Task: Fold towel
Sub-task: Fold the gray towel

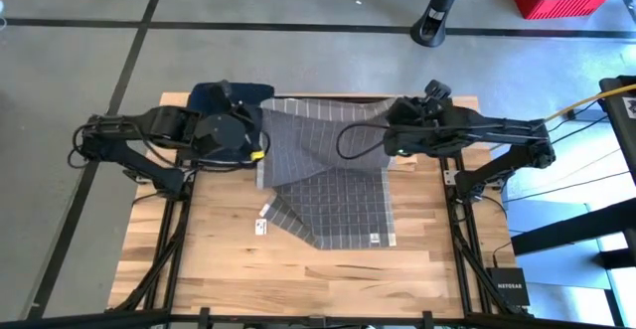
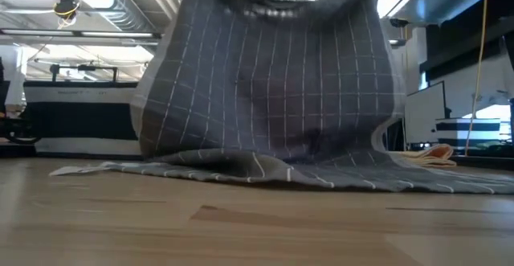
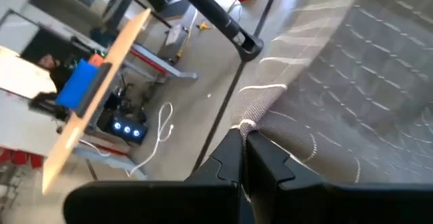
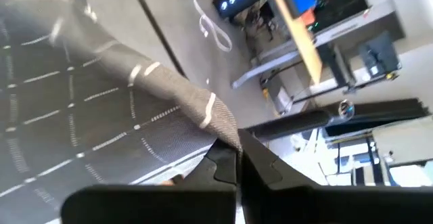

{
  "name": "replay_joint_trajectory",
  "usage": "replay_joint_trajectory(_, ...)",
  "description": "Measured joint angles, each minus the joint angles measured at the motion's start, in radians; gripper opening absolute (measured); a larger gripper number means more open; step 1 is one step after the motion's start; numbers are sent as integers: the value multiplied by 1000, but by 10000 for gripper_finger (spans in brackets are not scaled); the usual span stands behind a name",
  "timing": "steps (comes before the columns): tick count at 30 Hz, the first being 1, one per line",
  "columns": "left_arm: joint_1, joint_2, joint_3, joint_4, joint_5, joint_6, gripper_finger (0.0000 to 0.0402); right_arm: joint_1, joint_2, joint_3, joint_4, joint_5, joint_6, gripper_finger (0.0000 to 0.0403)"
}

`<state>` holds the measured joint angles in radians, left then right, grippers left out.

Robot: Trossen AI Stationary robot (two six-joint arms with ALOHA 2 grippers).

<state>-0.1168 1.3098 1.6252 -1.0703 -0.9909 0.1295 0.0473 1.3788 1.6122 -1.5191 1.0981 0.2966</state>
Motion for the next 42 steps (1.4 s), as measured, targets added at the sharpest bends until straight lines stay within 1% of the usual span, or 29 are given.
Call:
replay_joint_trajectory(5, 62, 3, -37, 85, 10, -18, 1, -66, 0, -100, 48, -41, 40, 1)
replay_joint_trajectory(6, 79, 3, -55, 97, 29, -18, 1, -82, 0, -124, 70, -59, 40, 1)
replay_joint_trajectory(9, 140, 6, -128, 121, 126, -37, 1, -134, 0, -210, 175, -123, 21, 1)
replay_joint_trajectory(12, 214, 6, -229, 175, 282, -73, 1, -193, 2, -315, 327, -229, -42, 1)
replay_joint_trajectory(14, 263, 8, -307, 240, 371, -81, 1, -237, 2, -388, 442, -309, -81, 1)
replay_joint_trajectory(17, 322, 8, -422, 355, 475, -82, 1, -294, 4, -487, 599, -416, -108, 1)
replay_joint_trajectory(21, 373, 8, -527, 465, 542, -99, 1, -349, 5, -589, 775, -529, -123, 8)
replay_joint_trajectory(23, 385, 8, -554, 486, 563, -115, 1, -368, 5, -622, 829, -561, -134, 17)
replay_joint_trajectory(25, 390, 9, -558, 488, 566, -119, 2, -381, 5, -642, 871, -571, -140, 27)
replay_joint_trajectory(27, 392, 8, -557, 490, 567, -122, 9, -389, 5, -646, 876, -575, -146, 40)
replay_joint_trajectory(29, 396, 8, -557, 485, 573, -130, 27, -397, 5, -646, 875, -584, -157, 60)
replay_joint_trajectory(32, 405, 8, -557, 446, 601, -156, 70, -397, 5, -646, 862, -623, -175, 100)
replay_joint_trajectory(37, 407, 8, -557, 327, 664, -172, 135, -395, 5, -646, 821, -705, -189, 171)
replay_joint_trajectory(39, 405, 8, -557, 315, 725, -146, 151, -395, 5, -646, 819, -755, -203, 193)
replay_joint_trajectory(42, 399, 6, -557, 306, 862, -108, 162, -394, 4, -646, 790, -895, -234, 215)
